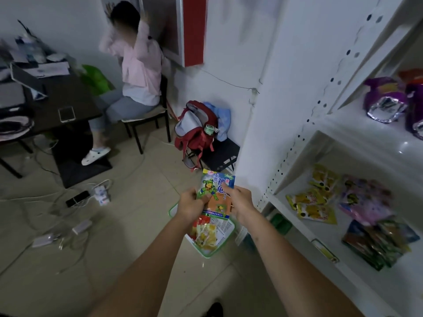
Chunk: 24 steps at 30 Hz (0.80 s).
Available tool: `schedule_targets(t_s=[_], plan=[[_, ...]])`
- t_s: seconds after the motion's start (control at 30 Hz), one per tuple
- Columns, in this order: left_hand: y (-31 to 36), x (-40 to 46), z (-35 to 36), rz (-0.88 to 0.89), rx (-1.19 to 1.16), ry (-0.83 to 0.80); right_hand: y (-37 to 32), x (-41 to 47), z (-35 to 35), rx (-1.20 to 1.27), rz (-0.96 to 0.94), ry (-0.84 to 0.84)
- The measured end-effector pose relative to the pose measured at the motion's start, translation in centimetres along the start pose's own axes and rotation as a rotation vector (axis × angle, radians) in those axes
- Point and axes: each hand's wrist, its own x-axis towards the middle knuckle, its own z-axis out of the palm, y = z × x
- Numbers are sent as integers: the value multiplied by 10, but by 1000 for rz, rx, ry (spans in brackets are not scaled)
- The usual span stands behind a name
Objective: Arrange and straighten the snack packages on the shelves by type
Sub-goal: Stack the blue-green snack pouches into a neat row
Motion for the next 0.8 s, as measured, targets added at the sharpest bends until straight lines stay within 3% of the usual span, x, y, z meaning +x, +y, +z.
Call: schedule_targets(t_s=[0.4, 0.8], plan=[[5, 117, -8, -85, 78, 94, -13, 120, 46, 1, 146, -46], [29, 237, -13, -115, 179, 36, -41, 211, 81, 72, 196, 28]])
